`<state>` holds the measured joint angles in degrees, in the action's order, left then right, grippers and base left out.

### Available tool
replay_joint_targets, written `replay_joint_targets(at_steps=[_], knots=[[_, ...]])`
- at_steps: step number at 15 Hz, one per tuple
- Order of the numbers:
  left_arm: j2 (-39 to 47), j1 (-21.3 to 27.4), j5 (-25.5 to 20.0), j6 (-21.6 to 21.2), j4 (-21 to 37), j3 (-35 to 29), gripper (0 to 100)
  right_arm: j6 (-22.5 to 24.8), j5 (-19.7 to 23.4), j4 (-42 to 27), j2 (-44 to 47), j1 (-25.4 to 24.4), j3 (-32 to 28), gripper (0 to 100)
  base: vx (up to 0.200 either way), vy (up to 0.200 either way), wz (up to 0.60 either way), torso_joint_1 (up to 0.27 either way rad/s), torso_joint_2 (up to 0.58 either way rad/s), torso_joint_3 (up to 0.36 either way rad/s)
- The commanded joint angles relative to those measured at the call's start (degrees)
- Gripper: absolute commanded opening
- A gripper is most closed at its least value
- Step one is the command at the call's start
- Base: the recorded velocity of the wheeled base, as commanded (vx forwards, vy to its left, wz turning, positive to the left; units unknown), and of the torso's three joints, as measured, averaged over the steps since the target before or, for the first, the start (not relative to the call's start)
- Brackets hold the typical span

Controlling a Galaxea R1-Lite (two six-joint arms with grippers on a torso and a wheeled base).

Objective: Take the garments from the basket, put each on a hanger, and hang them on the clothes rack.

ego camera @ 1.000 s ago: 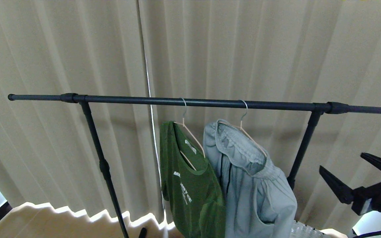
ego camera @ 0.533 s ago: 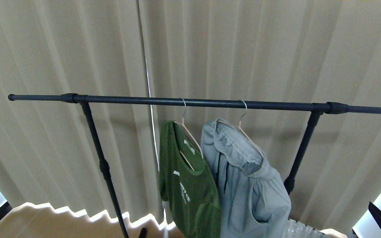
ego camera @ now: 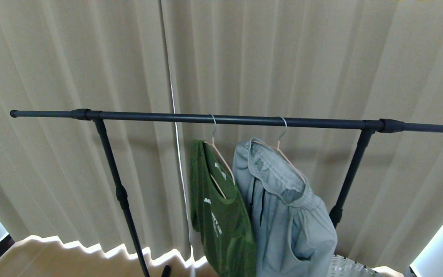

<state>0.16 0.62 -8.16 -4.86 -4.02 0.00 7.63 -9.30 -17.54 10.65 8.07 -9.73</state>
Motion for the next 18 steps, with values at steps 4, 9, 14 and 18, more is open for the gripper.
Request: replay_joint_targets(at_steps=[4,9,14,18], knots=[[-0.07,-0.01,-0.02,0.03,-0.02,0.00,100,-4.12,6.23,13.68,-5.38,0.10,7.79,100,0.000,0.000,0.00,0.000,0.00,0.000],[-0.07,-0.01,-0.02,0.03,-0.02,0.00,100,-4.56,14.22,18.42,-5.38,0.10,9.73,100,0.000,0.000,0.00,0.000,0.00,0.000],[-0.07,-0.01,-0.02,0.03,-0.02,0.00,100,-3.85,17.04,18.16,-5.38,0.10,9.73,100,0.000,0.000,0.00,0.000,0.00,0.000],[-0.07,-0.01,-0.02,0.03,-0.02,0.00,100,-3.85,16.42,18.07,-5.38,0.10,9.73,100,0.000,0.000,0.00,0.000,0.00,0.000]])
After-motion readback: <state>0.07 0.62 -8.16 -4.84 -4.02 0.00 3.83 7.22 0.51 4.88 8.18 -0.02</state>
